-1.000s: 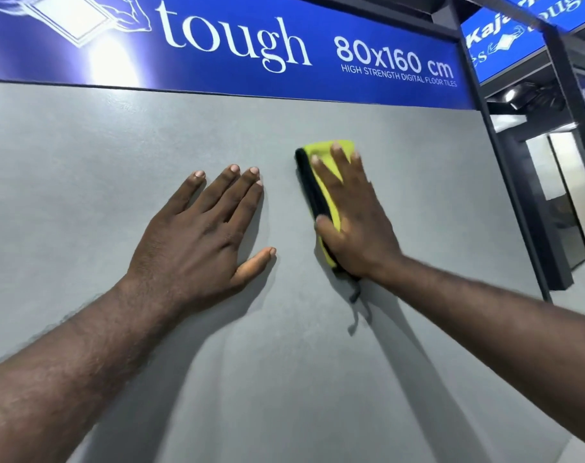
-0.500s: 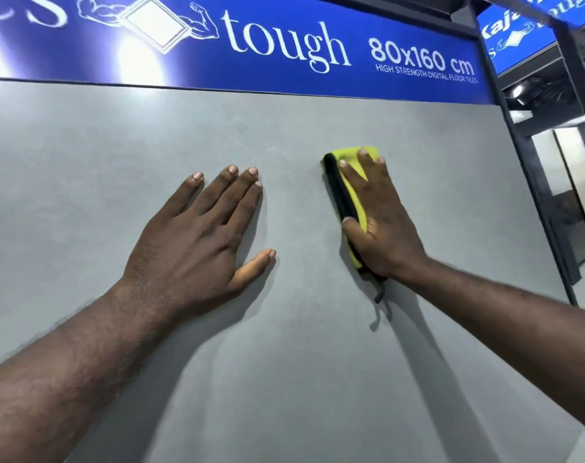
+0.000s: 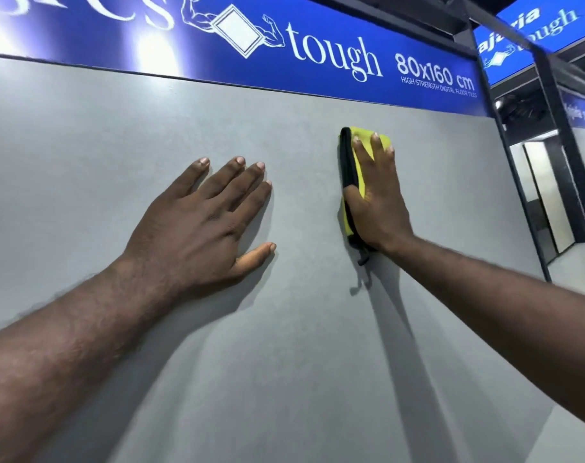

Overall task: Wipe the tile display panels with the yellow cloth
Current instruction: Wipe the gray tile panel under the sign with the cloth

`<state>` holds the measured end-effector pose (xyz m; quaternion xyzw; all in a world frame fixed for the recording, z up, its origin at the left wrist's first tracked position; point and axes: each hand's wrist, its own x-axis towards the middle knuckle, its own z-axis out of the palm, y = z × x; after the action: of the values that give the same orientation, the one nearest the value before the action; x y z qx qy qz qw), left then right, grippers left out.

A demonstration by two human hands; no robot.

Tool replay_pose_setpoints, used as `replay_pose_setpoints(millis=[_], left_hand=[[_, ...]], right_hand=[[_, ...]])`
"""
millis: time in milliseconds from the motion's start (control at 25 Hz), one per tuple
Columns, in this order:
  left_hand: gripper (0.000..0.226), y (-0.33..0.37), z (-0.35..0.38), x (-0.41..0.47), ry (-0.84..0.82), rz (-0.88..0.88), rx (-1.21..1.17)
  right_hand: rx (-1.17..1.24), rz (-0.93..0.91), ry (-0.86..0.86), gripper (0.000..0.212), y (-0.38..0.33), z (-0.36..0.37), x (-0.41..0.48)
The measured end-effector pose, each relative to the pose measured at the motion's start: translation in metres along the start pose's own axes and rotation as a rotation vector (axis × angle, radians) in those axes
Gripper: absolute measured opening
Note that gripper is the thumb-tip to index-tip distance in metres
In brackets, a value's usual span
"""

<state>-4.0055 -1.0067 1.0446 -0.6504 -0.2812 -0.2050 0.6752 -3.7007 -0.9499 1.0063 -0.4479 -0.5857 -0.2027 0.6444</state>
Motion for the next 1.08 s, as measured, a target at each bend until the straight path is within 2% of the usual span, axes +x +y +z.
replay_pose_setpoints(millis=[80, 120, 160, 280, 320, 440, 480, 520, 640, 680, 840, 920, 1000, 1040, 1080], left_hand=[[0.087, -0.006, -0.001, -0.007, -0.009, 0.0, 0.013], [0.088, -0.006, -0.002, -0.01, -0.018, 0.001, 0.016], [0.089, -0.004, -0.001, -0.012, -0.024, 0.001, 0.025], [0.092, 0.002, -0.001, -0.013, -0.045, -0.005, 0.047], [0.093, 0.002, 0.0, -0.012, -0.05, -0.009, 0.043], [0.095, 0.002, -0.001, -0.011, -0.07, -0.011, 0.06], [0.095, 0.003, -0.001, -0.012, -0.07, -0.014, 0.068], [0.095, 0.003, -0.002, -0.013, -0.069, -0.018, 0.069], [0.093, 0.003, -0.004, -0.013, -0.07, -0.021, 0.039], [0.093, 0.003, -0.004, -0.012, -0.068, -0.018, 0.03], [0.09, 0.0, -0.006, -0.019, -0.061, -0.031, -0.001], [0.088, -0.003, -0.01, -0.027, -0.067, -0.039, -0.02], [0.087, -0.008, -0.016, -0.035, -0.079, -0.041, -0.022], [0.087, -0.011, -0.018, -0.039, -0.086, -0.04, -0.019], [0.087, -0.015, -0.021, -0.043, -0.091, -0.044, -0.015]], right_hand=[[-0.066, -0.24, -0.034, 0.083, -0.003, 0.011, -0.028], [-0.078, -0.289, -0.044, 0.083, 0.004, 0.011, -0.039], [-0.074, -0.256, -0.028, 0.083, 0.01, 0.008, -0.04], [0.018, 0.108, 0.045, 0.087, -0.006, 0.003, -0.009], [0.011, 0.093, 0.037, 0.087, -0.018, 0.007, -0.004], [-0.115, -0.291, -0.041, 0.083, -0.03, 0.021, -0.039], [-0.127, -0.344, -0.055, 0.083, -0.02, 0.019, -0.049], [-0.12, -0.332, -0.032, 0.082, -0.011, 0.013, -0.048], [0.002, 0.018, 0.028, 0.083, -0.022, 0.008, -0.01], [0.015, 0.059, 0.029, 0.083, -0.032, 0.011, -0.005], [-0.072, -0.351, -0.057, 0.082, -0.026, 0.02, -0.056], [-0.066, -0.269, -0.026, 0.082, -0.013, 0.012, -0.048], [0.003, 0.005, 0.004, 0.082, -0.031, 0.01, -0.019], [0.015, 0.06, 0.009, 0.083, -0.048, 0.012, -0.013], [-0.001, 0.007, 0.007, 0.083, -0.065, 0.016, -0.016]])
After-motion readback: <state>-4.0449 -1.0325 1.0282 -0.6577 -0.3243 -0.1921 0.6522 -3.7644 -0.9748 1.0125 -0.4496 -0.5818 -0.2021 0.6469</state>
